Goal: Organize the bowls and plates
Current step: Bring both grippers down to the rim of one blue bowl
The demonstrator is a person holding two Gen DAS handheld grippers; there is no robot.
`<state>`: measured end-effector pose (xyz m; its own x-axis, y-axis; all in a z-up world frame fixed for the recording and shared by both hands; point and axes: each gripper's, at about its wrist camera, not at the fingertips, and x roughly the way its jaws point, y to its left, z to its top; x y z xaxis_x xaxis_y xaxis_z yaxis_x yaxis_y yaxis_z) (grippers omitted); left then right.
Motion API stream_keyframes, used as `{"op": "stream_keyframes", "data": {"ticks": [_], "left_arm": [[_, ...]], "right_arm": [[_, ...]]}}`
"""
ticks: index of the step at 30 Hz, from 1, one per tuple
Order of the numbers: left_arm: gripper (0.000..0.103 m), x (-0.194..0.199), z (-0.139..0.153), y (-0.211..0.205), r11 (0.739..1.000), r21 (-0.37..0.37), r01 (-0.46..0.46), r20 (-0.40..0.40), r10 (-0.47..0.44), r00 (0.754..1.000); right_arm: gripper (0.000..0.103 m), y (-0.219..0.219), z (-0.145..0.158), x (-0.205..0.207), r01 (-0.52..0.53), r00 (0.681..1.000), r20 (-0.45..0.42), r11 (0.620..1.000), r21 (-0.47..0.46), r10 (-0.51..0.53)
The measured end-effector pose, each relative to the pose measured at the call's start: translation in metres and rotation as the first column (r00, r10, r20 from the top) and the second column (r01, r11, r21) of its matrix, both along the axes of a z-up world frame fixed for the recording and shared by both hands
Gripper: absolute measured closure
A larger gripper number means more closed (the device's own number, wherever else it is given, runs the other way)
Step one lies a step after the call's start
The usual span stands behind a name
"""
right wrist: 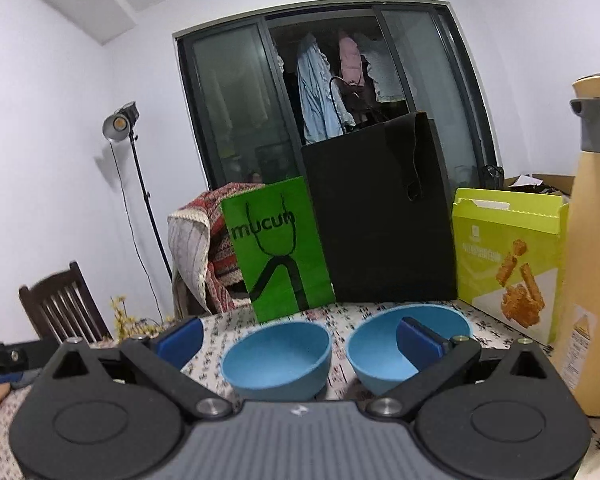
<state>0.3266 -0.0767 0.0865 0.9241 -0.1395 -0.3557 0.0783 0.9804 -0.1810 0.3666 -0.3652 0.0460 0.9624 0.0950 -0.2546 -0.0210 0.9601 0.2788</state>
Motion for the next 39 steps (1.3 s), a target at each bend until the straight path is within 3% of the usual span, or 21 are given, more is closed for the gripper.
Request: {"op": "stream_keyframes", "data": {"ticks": [12,18,23,31,36,39], "left_arm": [[0.000,0.058,0.014,-0.001,0.997,-0.027,-0.070,0.016,0.070,0.997],[0.000,0.096,0.005,-0.004,0.994,-0.049,-0.096,-0.004,0.096,0.995],[0.000,0.126,-0.009,-0.008,0.997,-0.043,-0.067,-0.020,0.066,0.998],[0.000,0.171,-0.031,-0.025,1.000,0.007,0.024,-0.025,-0.023,0.999],[0.000,0.186,-0.052,-0.030,0.993,-0.061,0.101,-0.051,-0.105,0.993],[0.000,0.188,-0.065,-0.035,0.990,-0.051,0.130,-0.037,-0.132,0.991]], "right_arm": [[0.000,0.006,0.022,0.072,0.012,0.999,0.035,0.998,0.055,-0.014],[0.000,0.015,0.004,0.107,0.043,0.998,0.035,0.998,0.053,-0.045],[0.000,0.016,-0.027,0.124,0.031,0.999,-0.015,0.999,0.014,-0.031],[0.000,0.016,-0.041,0.133,0.038,0.999,-0.017,0.999,-0.004,-0.038],[0.000,0.017,-0.048,0.137,0.063,0.998,-0.030,0.998,-0.018,-0.064],[0.000,0.018,-0.051,0.139,0.076,0.996,-0.043,0.997,-0.030,-0.077]]}}
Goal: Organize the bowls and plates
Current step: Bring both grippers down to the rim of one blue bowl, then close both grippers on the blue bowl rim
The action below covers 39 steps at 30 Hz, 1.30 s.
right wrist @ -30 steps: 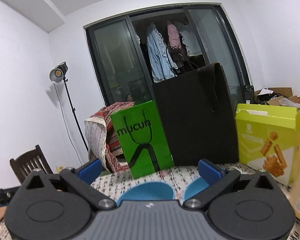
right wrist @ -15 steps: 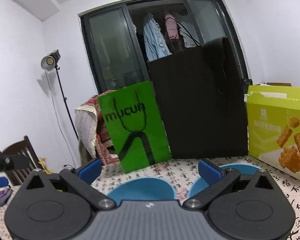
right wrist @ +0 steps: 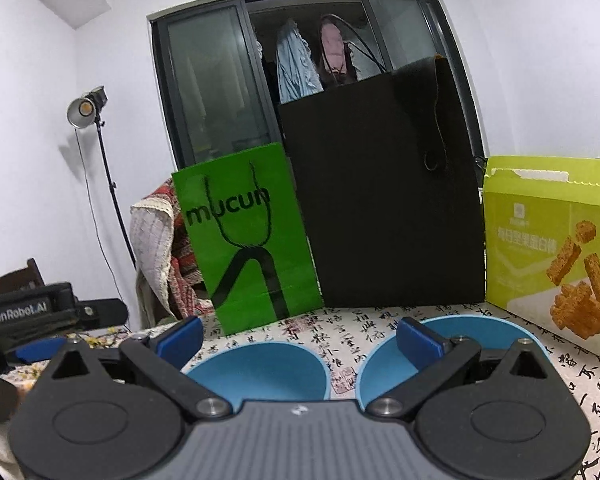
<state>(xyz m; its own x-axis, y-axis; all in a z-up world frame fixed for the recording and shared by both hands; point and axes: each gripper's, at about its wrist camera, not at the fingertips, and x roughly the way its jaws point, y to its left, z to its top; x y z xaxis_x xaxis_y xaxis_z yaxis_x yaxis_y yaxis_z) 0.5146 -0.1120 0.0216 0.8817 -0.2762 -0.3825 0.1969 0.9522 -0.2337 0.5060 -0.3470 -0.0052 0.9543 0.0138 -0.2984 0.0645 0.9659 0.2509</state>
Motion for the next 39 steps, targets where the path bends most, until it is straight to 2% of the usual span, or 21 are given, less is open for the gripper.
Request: {"op": "stream_keyframes", "data": {"ticks": [4,6,11,21,23,26,30,34,39], "left_arm": [[0.000,-0.003,-0.016,0.004,1.000,-0.010,-0.013,0.015,0.013,1.000],[0.000,-0.001,-0.020,0.003,1.000,0.025,0.005,0.002,-0.005,1.000],[0.000,0.008,-0.030,0.014,0.999,-0.035,0.008,-0.057,-0.010,0.998],[0.000,0.015,-0.043,0.016,0.999,-0.045,0.009,-0.073,-0.012,0.997],[0.000,0.017,-0.045,0.016,0.999,-0.042,0.013,-0.079,-0.016,0.997],[0.000,0.019,-0.047,0.015,0.999,-0.045,0.026,-0.090,-0.030,0.996],[0.002,0.021,-0.049,0.016,0.998,-0.057,0.034,-0.109,-0.041,0.993],[0.011,0.022,-0.050,0.015,0.997,-0.062,0.047,-0.116,-0.054,0.992],[0.018,0.022,-0.051,0.013,0.996,-0.063,0.062,-0.123,-0.069,0.990]], "right_arm": [[0.000,0.002,-0.003,0.002,0.010,1.000,-0.011,1.000,-0.011,-0.010],[0.000,0.003,-0.003,0.001,0.021,1.000,-0.006,1.000,-0.013,-0.021],[0.000,0.005,-0.003,-0.002,0.034,0.999,0.010,0.999,-0.038,-0.034],[0.002,0.005,-0.010,0.006,0.038,0.999,-0.021,0.997,-0.061,-0.039],[0.005,0.006,-0.010,0.006,0.034,0.999,-0.020,0.997,-0.064,-0.035],[0.016,0.006,-0.011,0.007,0.019,0.999,-0.025,0.998,-0.062,-0.020],[0.033,0.011,-0.013,0.011,-0.014,0.999,-0.050,0.997,-0.078,0.010],[0.057,0.018,-0.016,0.013,-0.057,0.996,-0.077,0.994,-0.095,0.049],[0.059,0.023,-0.022,0.020,-0.056,0.991,-0.128,0.993,-0.107,0.043]]}}
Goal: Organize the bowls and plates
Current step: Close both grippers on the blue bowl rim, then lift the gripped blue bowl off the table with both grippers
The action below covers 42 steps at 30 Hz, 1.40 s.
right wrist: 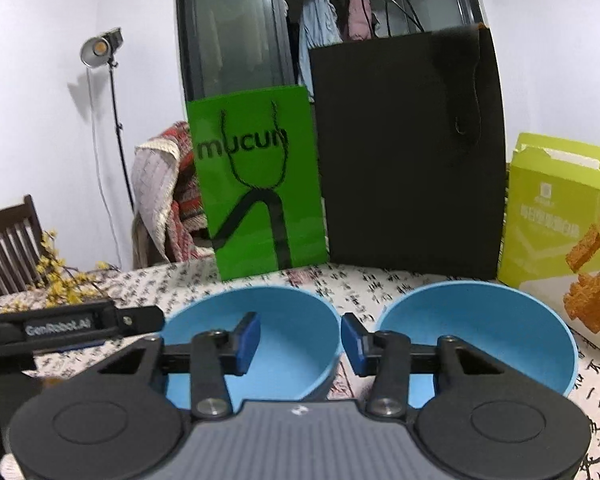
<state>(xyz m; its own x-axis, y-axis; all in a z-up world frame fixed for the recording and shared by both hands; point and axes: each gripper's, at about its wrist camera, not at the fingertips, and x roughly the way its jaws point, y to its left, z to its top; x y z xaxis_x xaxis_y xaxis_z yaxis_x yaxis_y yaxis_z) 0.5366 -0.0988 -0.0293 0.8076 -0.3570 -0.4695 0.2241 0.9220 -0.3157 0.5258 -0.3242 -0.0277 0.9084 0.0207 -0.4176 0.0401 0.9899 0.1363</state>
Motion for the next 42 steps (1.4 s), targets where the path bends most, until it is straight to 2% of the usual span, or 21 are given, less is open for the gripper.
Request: {"op": "stream_keyframes", "data": {"ticks": [2,6,12,14,21,25,28,42], "left_arm": [[0.023,0.000,0.000,-0.001,1.000,-0.001,0.006,-0.003,-0.006,1.000],[0.026,0.001,-0.001,-0.001,1.000,-0.004,0.015,-0.010,-0.015,1.000],[0.034,0.002,-0.003,-0.005,0.999,-0.003,0.039,-0.019,-0.039,0.999],[0.041,0.003,-0.004,-0.006,0.999,-0.001,0.045,-0.025,-0.045,0.999],[0.052,0.004,-0.006,-0.008,0.997,-0.009,0.071,-0.037,-0.071,0.997],[0.066,0.005,-0.007,-0.010,0.995,-0.013,0.102,-0.042,-0.102,0.994],[0.072,0.003,-0.007,-0.012,0.993,-0.009,0.117,-0.037,-0.117,0.992],[0.073,0.003,-0.007,-0.011,0.995,0.002,0.097,-0.034,-0.097,0.995]], "right_arm": [[0.060,-0.002,-0.002,0.002,0.008,1.000,-0.012,1.000,0.005,-0.008],[0.067,-0.001,-0.006,0.005,0.003,1.000,-0.030,1.000,0.011,-0.002],[0.068,0.005,-0.011,0.009,0.021,0.999,-0.042,0.999,-0.043,-0.023],[0.068,0.006,-0.011,0.010,0.025,0.999,-0.042,0.998,-0.054,-0.027],[0.067,0.011,-0.013,0.010,0.027,0.999,-0.035,0.995,-0.097,-0.031],[0.071,0.010,-0.013,0.010,0.023,0.999,-0.033,0.996,-0.091,-0.026],[0.072,0.011,-0.013,0.010,0.017,0.999,-0.032,0.995,-0.093,-0.020],[0.077,0.013,-0.012,0.009,0.000,1.000,-0.026,0.995,-0.097,-0.002]]}}
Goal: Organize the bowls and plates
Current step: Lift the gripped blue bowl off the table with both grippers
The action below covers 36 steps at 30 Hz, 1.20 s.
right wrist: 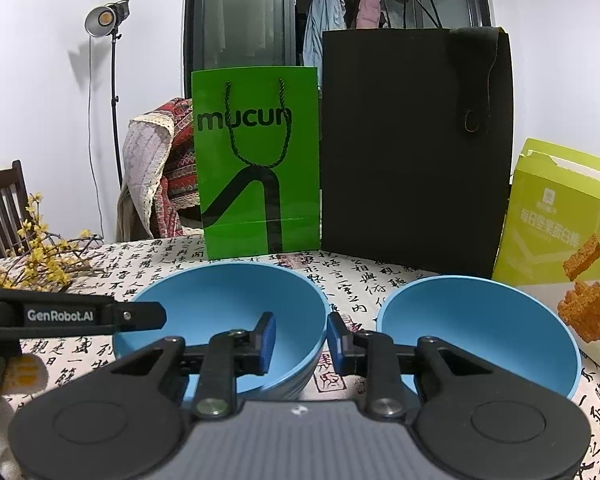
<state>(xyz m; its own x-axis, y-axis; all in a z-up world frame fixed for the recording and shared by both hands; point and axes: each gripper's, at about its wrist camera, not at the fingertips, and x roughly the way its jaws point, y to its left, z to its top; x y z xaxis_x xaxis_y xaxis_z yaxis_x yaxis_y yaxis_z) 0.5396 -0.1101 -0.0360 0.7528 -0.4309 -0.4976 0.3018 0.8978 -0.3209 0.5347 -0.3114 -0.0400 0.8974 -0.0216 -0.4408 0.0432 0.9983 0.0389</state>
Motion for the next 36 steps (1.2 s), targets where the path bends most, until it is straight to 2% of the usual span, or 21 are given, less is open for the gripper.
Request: {"op": "stream_keyframes", "data": {"ticks": [12,19,24,30,36], "left_arm": [[0.073,0.000,0.000,-0.001,1.000,0.011,-0.012,0.003,0.011,1.000],[0.073,0.000,0.001,0.000,1.000,0.017,-0.017,0.003,0.017,1.000],[0.073,0.001,0.000,-0.001,1.000,0.022,-0.020,-0.007,0.020,1.000],[0.073,0.001,0.000,-0.003,0.999,0.030,-0.013,-0.006,0.013,1.000],[0.080,-0.002,-0.001,-0.006,0.999,0.050,-0.012,0.004,0.011,1.000]], "right_arm": [[0.078,-0.002,0.000,0.001,-0.011,1.000,-0.004,1.000,0.017,0.011],[0.085,-0.008,0.001,0.002,-0.007,1.000,-0.018,0.998,0.062,0.008],[0.085,-0.006,-0.006,0.008,0.014,0.999,-0.051,0.998,0.053,-0.011],[0.085,-0.005,-0.009,0.010,0.025,0.998,-0.051,0.998,0.051,-0.022],[0.085,0.000,-0.017,0.017,0.042,0.996,-0.081,0.999,0.011,-0.041]]}}
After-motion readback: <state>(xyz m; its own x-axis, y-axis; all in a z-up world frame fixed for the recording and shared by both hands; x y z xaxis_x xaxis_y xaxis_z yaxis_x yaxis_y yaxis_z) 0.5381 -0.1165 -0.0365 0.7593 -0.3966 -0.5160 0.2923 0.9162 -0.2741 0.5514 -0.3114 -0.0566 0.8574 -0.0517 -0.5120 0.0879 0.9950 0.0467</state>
